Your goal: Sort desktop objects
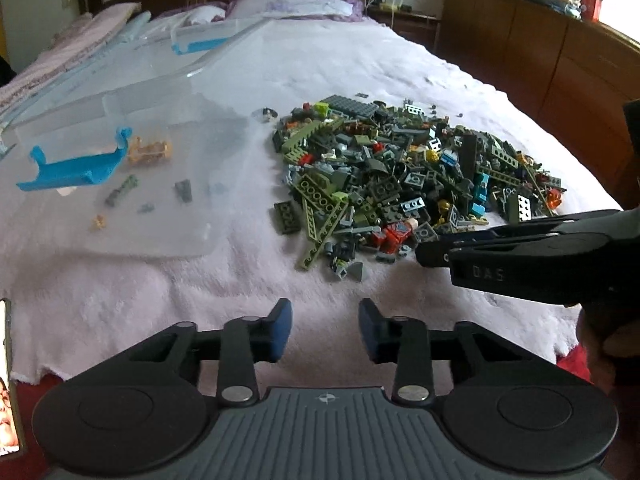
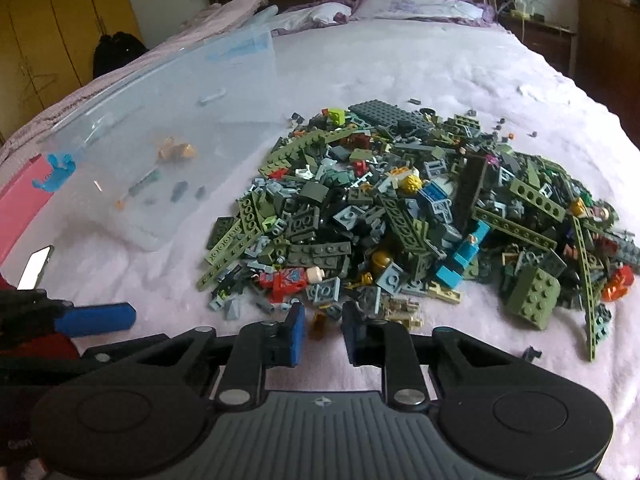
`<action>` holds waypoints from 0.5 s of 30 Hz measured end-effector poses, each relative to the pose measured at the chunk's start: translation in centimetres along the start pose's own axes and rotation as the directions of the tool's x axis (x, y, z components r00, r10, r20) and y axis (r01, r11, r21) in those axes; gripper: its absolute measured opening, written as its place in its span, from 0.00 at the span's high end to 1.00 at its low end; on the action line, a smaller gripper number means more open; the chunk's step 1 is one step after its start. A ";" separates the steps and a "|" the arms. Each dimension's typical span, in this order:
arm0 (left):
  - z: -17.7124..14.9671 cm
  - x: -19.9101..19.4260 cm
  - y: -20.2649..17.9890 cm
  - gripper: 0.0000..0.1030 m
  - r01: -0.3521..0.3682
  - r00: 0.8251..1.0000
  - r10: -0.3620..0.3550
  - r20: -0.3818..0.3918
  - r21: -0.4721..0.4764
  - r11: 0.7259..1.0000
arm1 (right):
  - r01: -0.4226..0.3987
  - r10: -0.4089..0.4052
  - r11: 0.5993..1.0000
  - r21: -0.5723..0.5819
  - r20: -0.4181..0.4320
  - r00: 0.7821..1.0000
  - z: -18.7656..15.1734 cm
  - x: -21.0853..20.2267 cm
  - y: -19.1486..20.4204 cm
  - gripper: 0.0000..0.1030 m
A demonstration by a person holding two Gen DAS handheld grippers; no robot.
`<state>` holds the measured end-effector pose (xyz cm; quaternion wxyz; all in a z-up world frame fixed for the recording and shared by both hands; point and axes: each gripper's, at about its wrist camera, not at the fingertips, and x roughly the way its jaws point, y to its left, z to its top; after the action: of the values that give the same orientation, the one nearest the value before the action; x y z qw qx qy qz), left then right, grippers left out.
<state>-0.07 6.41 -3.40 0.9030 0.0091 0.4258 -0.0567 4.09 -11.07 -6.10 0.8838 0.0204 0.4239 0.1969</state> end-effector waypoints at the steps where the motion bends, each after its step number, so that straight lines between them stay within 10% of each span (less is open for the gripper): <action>1: 0.0 0.0 0.0 0.64 0.003 1.000 -0.003 -0.001 -0.002 1.000 | 0.001 -0.001 1.000 -0.008 -0.002 1.000 0.0 0.1 0.2 0.92; 15: 1.6 3.8 -3.5 0.70 0.075 0.997 -0.071 -0.035 0.101 0.992 | 0.047 -0.047 0.999 0.000 -0.024 0.999 -3.8 -3.0 -1.5 0.92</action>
<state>3.15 2.51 -5.16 0.8919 0.0406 0.4364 -0.1114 -0.01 -14.02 -6.59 0.8830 0.0082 0.4349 0.1762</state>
